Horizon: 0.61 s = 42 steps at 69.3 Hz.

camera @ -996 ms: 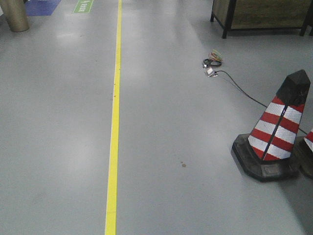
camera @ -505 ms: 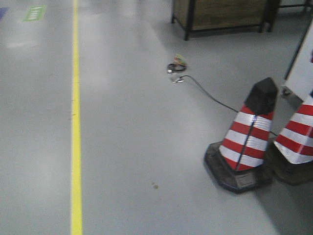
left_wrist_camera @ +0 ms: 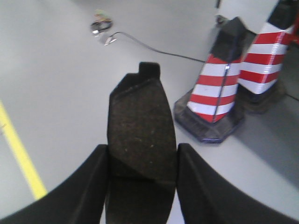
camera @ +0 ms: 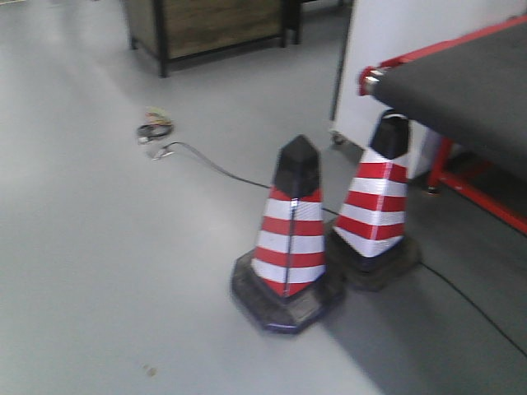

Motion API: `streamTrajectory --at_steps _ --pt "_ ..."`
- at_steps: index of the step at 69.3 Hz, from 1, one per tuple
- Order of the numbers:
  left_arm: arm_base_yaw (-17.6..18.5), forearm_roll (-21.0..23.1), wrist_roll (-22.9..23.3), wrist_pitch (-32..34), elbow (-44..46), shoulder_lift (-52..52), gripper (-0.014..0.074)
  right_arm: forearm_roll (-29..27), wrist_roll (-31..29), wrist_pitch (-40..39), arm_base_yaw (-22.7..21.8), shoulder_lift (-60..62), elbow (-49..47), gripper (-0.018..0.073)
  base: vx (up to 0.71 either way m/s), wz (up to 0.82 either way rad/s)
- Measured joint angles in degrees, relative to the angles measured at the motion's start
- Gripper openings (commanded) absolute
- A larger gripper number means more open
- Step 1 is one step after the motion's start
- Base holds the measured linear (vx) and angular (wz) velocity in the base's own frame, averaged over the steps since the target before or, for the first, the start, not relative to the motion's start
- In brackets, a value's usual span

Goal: Move and align brake pads A on conveyor
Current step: 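Drive past the red-and-white cones toward the dark conveyor, then position both held brake pads above the dark conveyor belt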

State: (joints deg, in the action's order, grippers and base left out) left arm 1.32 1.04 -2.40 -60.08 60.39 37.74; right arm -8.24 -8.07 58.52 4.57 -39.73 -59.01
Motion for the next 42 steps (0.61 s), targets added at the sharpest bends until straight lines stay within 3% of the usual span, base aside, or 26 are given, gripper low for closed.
streamTrajectory --at_steps 42 --pt "0.0 0.0 0.0 -0.04 0.0 0.0 -0.0006 0.0 0.0 0.0 0.0 0.0 0.0 -0.0006 0.29 -0.67"
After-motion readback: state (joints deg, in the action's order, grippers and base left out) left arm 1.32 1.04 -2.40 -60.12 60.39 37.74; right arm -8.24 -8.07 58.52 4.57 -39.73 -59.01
